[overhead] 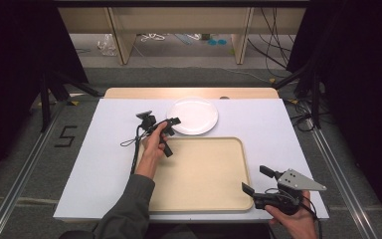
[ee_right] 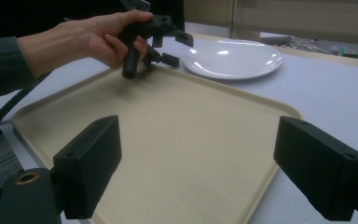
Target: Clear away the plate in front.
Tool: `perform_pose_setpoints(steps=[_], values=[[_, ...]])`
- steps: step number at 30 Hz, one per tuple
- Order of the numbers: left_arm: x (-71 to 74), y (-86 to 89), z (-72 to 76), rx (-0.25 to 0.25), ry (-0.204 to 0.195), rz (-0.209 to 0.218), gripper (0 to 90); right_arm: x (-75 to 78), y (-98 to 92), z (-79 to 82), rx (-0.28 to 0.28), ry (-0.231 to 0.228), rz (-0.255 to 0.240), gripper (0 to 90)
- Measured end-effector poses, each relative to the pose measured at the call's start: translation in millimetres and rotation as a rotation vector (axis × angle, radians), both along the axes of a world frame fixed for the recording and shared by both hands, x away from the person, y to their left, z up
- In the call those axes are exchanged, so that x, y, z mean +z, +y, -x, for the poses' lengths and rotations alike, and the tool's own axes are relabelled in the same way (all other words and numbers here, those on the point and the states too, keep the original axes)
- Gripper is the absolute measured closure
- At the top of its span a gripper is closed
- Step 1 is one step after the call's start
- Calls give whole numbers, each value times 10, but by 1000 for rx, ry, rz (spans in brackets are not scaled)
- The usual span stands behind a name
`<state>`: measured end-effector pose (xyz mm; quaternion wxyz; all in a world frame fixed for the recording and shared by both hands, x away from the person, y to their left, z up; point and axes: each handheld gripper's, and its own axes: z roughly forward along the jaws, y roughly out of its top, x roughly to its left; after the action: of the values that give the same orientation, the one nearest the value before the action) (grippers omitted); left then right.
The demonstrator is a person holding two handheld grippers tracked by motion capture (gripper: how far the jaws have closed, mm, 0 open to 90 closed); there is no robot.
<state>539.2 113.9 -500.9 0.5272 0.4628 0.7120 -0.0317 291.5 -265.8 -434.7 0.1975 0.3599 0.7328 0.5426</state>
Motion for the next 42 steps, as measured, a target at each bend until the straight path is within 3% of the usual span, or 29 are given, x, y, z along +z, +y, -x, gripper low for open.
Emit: perform_pose_setpoints(steps=[1, 15, 17, 21, 23, 29, 31, 33, 39, 40, 42], values=[[1, 0, -3, 2, 5, 27, 313, -3, 2, -3, 0, -4, -4, 160], [-6, -14, -13, 27, 21, 19, 391, 3, 2, 2, 7, 4, 2, 160], [-6, -18, -16, 23, 31, 40, 402, -1, 6, -2, 8, -2, -4, 160], [-12, -17, -26, 36, 41, 36, 436, 3, 4, 1, 10, 4, 0, 160], [-11, -18, -37, 56, 53, 62, 445, 5, 4, 2, 9, 3, 1, 161], [-4, -63, -92, 53, 75, 35, 437, 7, 4, 1, 11, 2, 0, 162], [-17, -59, -102, 66, 85, 50, 456, 5, 5, 0, 10, -1, -6, 163], [-32, -57, -115, 76, 91, 54, 476, 29, -22, 18, 5, 18, 27, 163], [-65, -64, -132, 87, 102, 86, 521, 8, -1, 5, 12, -6, -8, 165], [-68, -54, -130, 83, 104, 83, 527, 31, -24, 21, 5, 13, 29, 164], [-71, -58, -133, 98, 109, 98, 543, 31, -23, 23, 6, 14, 30, 165]])
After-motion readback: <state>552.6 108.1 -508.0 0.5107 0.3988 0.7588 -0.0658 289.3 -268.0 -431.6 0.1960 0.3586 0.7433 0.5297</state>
